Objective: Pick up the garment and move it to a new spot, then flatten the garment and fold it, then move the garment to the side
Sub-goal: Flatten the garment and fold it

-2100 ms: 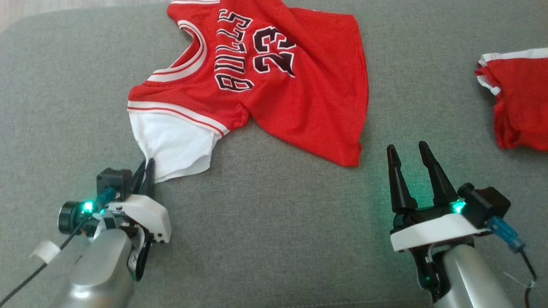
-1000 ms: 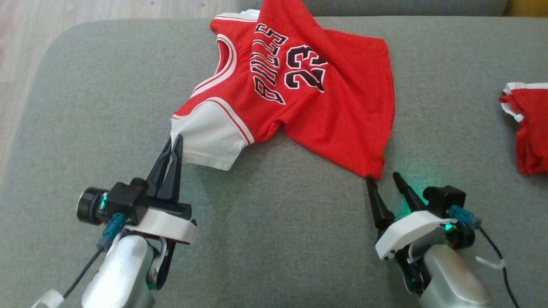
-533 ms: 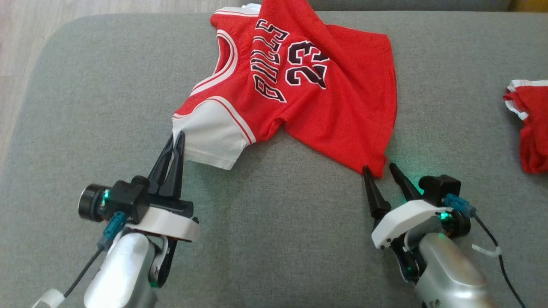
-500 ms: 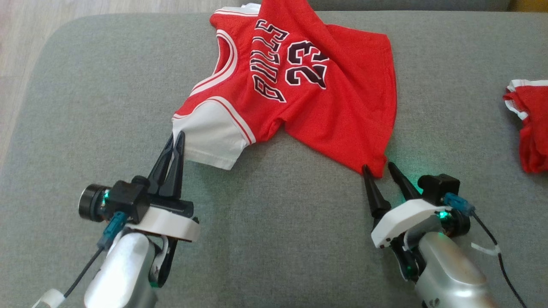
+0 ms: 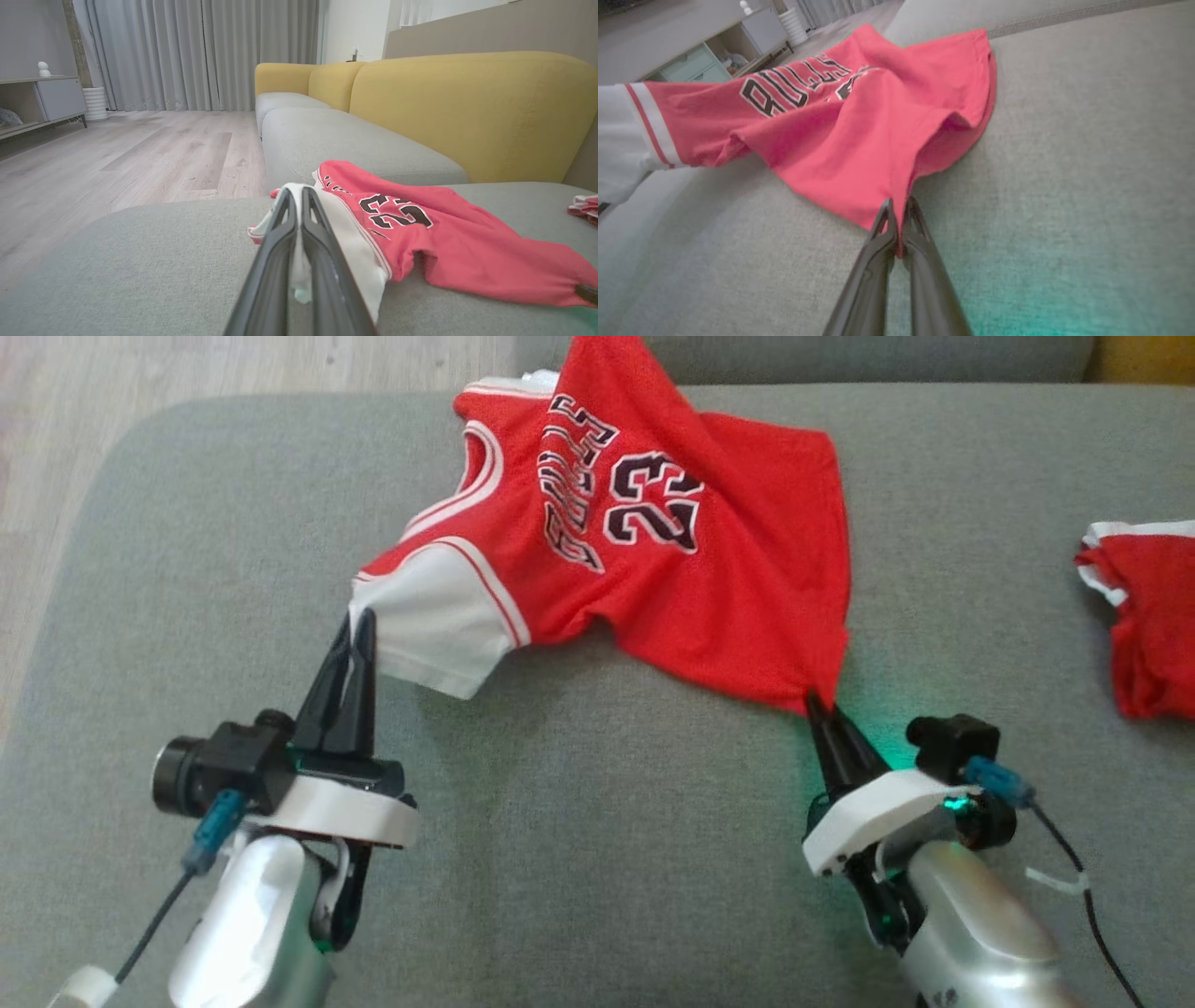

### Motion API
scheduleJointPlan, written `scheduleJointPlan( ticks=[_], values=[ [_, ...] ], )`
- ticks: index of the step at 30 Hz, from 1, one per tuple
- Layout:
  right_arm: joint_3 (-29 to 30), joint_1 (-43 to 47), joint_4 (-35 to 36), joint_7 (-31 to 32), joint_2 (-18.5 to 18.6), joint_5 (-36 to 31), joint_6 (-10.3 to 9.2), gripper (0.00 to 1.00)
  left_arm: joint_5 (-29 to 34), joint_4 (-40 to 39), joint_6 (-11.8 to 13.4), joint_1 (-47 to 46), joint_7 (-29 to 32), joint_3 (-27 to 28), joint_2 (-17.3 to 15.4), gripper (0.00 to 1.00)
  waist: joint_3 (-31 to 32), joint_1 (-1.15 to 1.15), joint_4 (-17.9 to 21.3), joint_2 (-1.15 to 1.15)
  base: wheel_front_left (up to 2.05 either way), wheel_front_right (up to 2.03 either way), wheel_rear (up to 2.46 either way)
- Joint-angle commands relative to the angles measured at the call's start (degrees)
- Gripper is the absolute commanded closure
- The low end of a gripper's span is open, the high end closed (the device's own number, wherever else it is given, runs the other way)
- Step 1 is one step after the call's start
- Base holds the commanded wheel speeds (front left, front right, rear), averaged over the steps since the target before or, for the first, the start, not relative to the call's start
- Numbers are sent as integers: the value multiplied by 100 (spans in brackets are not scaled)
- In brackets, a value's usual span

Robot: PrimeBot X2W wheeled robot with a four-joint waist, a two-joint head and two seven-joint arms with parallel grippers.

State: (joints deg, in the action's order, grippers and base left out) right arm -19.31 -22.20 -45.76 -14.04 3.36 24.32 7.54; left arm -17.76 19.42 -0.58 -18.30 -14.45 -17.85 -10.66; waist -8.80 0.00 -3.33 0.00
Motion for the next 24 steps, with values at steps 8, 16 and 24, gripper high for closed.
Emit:
scheduleJointPlan(
  ticks=[8,16,24],
  values=[
    [733,-300,1477,-84,-16,-462,-5,100,-367,-453,-229,-504,-39,688,-225,100,378,0,291,0,0,0,0],
    [1084,-905,3193,736,699,-364,-5,100,-1095,-1106,-335,-1502,235,1144,-172,100,771,0,407,0,0,0,0],
    [1147,-1167,4809,1691,1288,-130,-5,100,-1596,-2513,-51,-2092,825,1553,-224,100,917,0,415,0,0,0,0]
  ],
)
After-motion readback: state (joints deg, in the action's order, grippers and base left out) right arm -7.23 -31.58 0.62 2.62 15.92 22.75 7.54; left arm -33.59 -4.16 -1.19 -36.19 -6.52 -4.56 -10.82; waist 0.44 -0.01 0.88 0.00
